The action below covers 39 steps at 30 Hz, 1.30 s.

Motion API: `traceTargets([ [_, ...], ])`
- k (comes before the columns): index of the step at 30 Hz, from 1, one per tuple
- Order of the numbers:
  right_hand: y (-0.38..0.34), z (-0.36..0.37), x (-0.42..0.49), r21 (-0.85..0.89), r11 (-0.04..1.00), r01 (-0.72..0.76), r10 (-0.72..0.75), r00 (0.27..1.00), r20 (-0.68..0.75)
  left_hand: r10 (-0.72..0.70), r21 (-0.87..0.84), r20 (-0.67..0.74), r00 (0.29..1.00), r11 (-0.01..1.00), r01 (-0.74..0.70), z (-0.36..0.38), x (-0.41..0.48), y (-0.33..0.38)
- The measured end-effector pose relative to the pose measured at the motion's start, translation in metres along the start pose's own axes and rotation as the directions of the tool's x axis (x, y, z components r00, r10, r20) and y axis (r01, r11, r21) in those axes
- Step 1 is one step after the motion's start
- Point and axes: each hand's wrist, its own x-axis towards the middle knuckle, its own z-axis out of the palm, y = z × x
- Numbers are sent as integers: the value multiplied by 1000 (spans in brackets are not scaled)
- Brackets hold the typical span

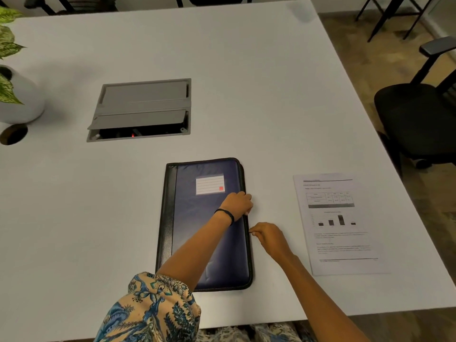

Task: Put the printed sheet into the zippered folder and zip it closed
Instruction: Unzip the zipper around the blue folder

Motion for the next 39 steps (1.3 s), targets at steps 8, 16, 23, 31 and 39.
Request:
traceTargets([
  [8,11,6,-23,-29,999,15,-11,993,115,-34,-62,-15,999,998,33,0,0,-3],
  [16,28,19,-62,-19,999,39,-38,997,66,-15,-42,27,1000,999,16,-7,4,-11],
  [23,31,33,-75,-34,997,66,-67,997,-25,57,-47,227,972,998,-48,-9,-5,12],
  [31,29,32,-76,38,995,88,-85,994,-74,179,-219,312,933,969,-112,5,-22,33],
  [39,34,42,-89,26,999,47,-48,998,40,178,-244,195,965,961,-128,17,-30,32],
])
